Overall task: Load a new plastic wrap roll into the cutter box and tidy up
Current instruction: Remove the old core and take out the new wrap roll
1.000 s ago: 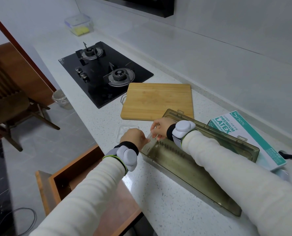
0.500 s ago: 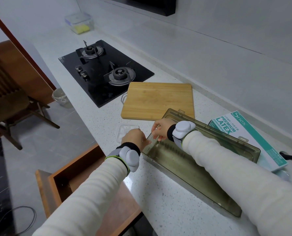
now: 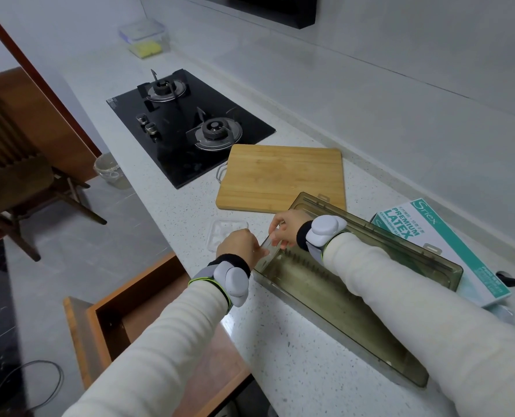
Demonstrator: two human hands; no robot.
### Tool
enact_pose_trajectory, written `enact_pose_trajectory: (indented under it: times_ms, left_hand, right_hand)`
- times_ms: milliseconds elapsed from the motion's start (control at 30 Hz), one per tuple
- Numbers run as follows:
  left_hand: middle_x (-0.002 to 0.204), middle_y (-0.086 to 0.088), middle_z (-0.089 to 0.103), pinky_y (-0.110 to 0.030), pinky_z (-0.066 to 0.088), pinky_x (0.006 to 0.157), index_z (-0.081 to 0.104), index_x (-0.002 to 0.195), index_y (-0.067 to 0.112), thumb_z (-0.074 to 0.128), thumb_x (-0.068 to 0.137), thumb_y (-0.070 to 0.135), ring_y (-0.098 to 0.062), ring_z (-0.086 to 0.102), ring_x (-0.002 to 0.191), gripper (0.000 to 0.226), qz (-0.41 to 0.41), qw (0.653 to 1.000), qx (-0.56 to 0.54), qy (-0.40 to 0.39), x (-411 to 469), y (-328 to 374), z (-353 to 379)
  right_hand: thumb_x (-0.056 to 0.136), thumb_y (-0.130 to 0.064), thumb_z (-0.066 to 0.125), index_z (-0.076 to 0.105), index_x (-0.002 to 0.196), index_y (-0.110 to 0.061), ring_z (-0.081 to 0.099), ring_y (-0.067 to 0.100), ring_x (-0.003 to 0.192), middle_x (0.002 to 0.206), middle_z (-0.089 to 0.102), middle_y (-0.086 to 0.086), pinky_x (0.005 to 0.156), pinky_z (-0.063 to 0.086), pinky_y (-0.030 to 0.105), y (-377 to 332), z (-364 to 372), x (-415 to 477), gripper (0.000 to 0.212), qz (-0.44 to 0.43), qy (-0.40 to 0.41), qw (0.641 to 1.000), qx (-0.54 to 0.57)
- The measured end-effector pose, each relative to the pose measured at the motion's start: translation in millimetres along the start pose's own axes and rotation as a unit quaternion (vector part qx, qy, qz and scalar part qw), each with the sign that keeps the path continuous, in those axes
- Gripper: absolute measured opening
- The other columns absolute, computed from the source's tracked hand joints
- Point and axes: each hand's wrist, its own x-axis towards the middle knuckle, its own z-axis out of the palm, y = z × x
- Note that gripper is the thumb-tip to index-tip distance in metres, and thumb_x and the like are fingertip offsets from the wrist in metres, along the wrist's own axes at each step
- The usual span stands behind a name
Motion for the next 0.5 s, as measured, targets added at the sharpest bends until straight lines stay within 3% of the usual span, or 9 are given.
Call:
enact_pose_trajectory:
  times_ms: [200,267,367,500]
  left_hand:
    - [0.101,-0.009,0.067,-0.032,0.051,0.079,0.071,0.093,0.003,0.059,0.088,0.04,-0.022,0.056,0.078,0.04,-0.016,1.0,-0.021,0.011,1.9,-0.8,6.3]
    - [0.089,-0.008,0.065,-0.03,0.05,0.071,0.068,0.079,0.003,0.059,0.088,0.041,-0.022,0.055,0.074,0.04,-0.025,1.0,-0.014,0.007,4.2,-0.4,7.9]
    - [0.06,-0.002,0.05,-0.027,0.041,0.059,0.045,0.05,0.011,0.06,0.086,0.042,-0.023,0.053,0.064,0.05,-0.051,0.999,-0.001,0.012,7.8,1.0,11.1]
    - [0.049,0.0,0.042,-0.024,0.036,0.051,0.039,0.05,0.013,0.063,0.083,0.042,-0.022,0.049,0.055,0.05,-0.067,0.998,-0.008,0.016,6.9,3.2,11.8]
  right_hand:
    - [0.085,-0.021,0.062,0.062,0.087,-0.022,0.067,0.014,0.093,0.09,0.075,0.0,0.089,0.051,0.032,-1.4,-2.8,0.4,0.002,-0.024,0.003,0.997,-0.073]
    - [0.085,-0.021,0.061,0.062,0.088,-0.022,0.066,0.012,0.092,0.089,0.076,0.0,0.088,0.049,0.029,-1.1,-2.2,1.3,0.003,-0.024,0.001,0.997,-0.074]
    - [0.086,-0.021,0.062,0.061,0.088,-0.021,0.063,0.01,0.084,0.089,0.076,0.001,0.083,0.047,0.026,0.2,-1.7,1.5,0.002,-0.032,0.006,0.997,-0.073]
    - [0.087,-0.02,0.061,0.059,0.086,-0.022,0.066,0.013,0.091,0.088,0.076,0.002,0.083,0.047,0.026,1.3,-1.0,0.9,0.003,-0.043,0.009,0.996,-0.071]
